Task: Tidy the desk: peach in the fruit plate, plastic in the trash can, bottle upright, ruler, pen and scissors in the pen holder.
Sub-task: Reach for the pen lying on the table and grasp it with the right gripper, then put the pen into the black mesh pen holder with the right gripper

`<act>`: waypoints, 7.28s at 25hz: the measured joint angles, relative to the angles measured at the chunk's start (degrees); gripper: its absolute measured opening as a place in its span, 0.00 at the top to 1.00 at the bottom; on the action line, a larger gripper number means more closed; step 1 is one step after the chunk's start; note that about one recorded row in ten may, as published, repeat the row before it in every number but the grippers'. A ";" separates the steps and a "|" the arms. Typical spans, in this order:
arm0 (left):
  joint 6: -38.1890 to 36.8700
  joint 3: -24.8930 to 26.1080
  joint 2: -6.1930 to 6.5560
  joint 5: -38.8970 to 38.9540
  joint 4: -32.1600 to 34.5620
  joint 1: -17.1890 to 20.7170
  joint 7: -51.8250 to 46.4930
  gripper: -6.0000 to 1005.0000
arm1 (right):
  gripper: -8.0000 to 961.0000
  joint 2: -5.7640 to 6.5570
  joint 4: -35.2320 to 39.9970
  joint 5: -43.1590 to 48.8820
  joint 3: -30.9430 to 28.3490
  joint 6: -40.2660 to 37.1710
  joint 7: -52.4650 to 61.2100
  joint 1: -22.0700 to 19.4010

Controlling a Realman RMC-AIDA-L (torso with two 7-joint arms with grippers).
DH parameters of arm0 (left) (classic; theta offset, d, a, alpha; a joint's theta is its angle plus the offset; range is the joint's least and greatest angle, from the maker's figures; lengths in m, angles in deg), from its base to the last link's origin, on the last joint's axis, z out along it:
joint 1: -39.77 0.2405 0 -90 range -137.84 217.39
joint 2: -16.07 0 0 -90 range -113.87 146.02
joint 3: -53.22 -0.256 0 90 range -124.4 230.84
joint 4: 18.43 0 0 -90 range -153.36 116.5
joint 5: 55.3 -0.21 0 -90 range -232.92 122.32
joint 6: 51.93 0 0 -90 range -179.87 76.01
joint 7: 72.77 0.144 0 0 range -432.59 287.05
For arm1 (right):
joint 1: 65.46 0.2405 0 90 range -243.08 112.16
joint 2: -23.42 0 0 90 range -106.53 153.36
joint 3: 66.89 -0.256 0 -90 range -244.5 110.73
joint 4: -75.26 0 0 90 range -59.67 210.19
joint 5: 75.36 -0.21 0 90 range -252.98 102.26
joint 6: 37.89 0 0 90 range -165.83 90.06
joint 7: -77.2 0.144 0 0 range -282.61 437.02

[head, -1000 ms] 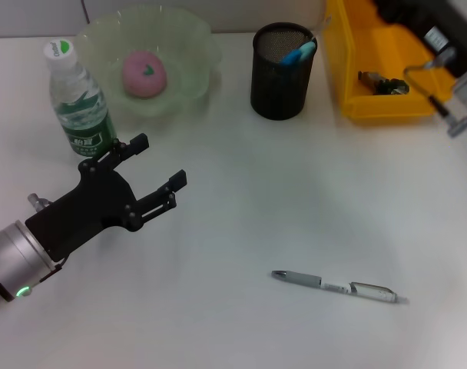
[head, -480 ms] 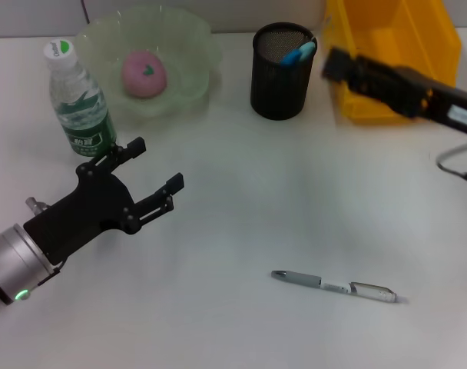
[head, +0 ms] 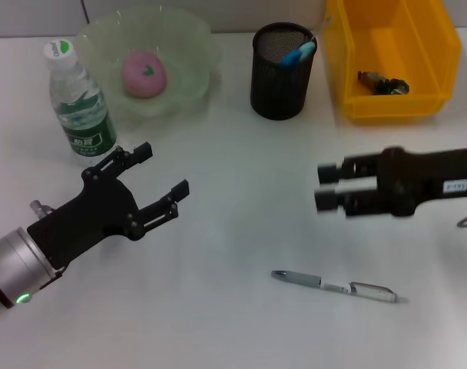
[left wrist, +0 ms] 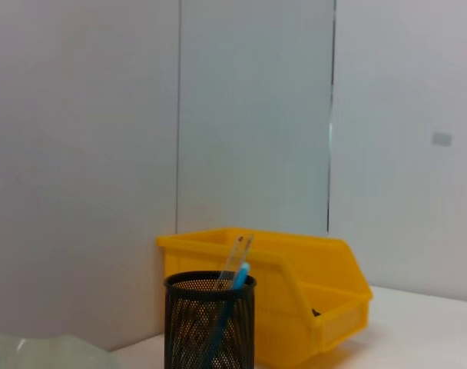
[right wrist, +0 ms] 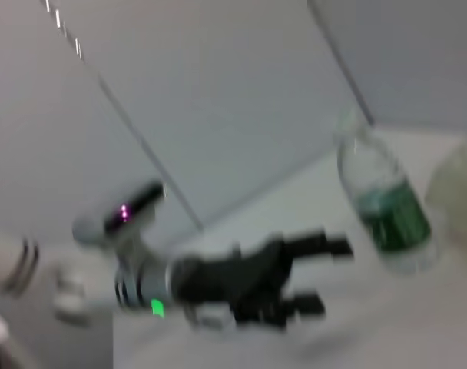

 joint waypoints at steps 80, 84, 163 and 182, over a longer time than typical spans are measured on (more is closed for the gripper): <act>-2.78 -19.06 0.66 0.13 13.38 1.50 -19.53 0.18 | 0.63 -8.58 20.15 45.34 28.13 1.32 14.63 15.62; -2.78 -19.06 0.66 0.13 13.44 1.45 -19.48 0.18 | 0.63 -8.59 20.05 45.34 28.68 1.96 15.15 15.61; -4.28 -15.28 -0.03 3.95 12.68 -0.36 -19.01 0.18 | 0.87 -8.43 -21.47 -18.98 -6.10 15.07 -49.12 1.07; -4.02 -14.67 -0.15 4.49 12.47 -0.22 -17.22 0.18 | 0.87 -8.25 -14.79 -27.81 -6.23 15.50 -80.20 -0.67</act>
